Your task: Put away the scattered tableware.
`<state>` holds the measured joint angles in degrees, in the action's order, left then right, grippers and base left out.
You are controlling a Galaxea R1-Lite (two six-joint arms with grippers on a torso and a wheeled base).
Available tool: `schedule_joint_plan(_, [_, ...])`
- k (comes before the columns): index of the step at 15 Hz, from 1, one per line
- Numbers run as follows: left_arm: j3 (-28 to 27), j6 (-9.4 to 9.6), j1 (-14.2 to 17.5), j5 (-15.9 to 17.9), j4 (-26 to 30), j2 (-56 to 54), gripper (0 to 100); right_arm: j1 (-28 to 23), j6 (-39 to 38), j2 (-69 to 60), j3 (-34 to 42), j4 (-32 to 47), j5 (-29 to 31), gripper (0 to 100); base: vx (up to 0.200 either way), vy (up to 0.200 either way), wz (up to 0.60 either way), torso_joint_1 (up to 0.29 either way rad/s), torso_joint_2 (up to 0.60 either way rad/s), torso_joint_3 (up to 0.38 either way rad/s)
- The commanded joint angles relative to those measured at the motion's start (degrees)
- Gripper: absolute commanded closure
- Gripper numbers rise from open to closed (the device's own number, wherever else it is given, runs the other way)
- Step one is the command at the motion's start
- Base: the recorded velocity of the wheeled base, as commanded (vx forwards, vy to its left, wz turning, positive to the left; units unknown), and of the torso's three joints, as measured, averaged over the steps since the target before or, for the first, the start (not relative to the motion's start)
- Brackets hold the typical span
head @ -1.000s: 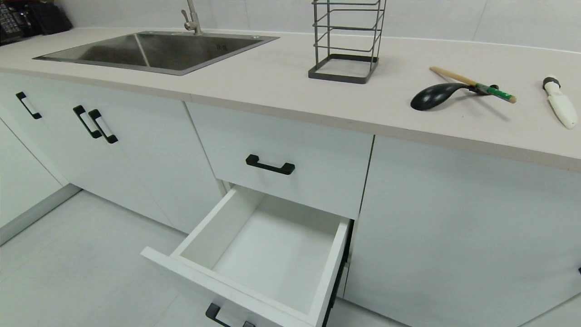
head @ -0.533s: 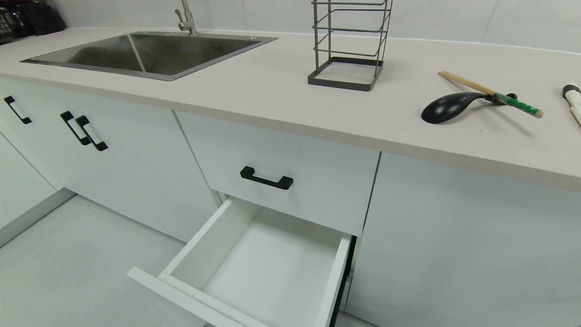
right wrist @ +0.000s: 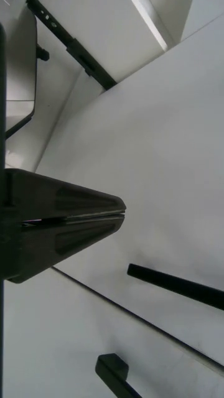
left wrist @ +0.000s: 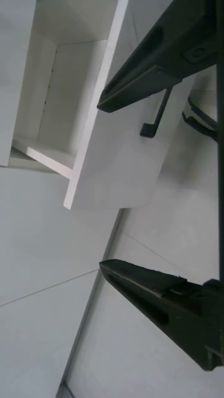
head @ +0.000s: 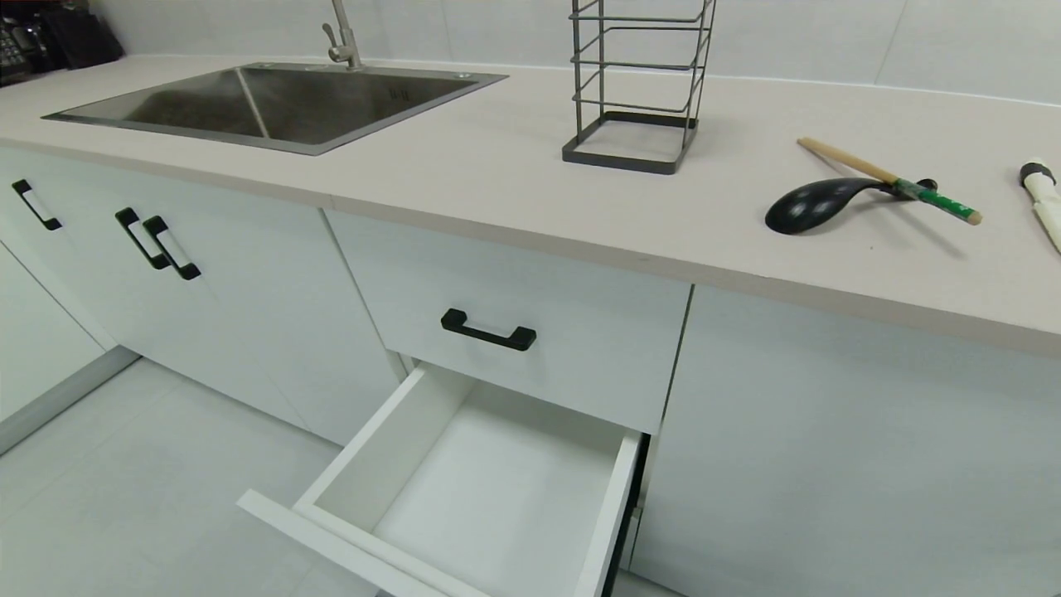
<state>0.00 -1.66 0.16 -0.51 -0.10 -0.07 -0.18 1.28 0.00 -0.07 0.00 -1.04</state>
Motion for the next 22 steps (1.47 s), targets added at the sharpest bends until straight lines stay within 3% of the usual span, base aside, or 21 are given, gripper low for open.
schedule_joint_plan(1, [0.0,-0.01,0.0,0.0,0.0,0.1,0,0.0,0.0,0.0,0.0,0.0,0.0,100,0.0,0.0,0.0,0.203,-0.1,-0.027])
schedule_joint_plan(5, [0.0,-0.01,0.0,0.0,0.0,0.1,0,0.0,0.1,0.0,0.1,0.0,0.0,100,0.0,0.0,0.0,0.253,-0.16,-0.159])
schedule_joint_plan(15, [0.0,-0.01,0.0,-0.1,0.0,0.1,0,0.0,0.3,0.0,0.1,0.0,-0.2,100,0.0,0.0,0.0,0.182,-0.55,-0.207])
schedule_joint_plan(22, [0.0,-0.01,0.0,0.0,0.0,0.1,0,0.0,0.0,0.0,0.0,0.0,0.0,100,0.0,0.0,0.0,0.329,-0.5,-0.237])
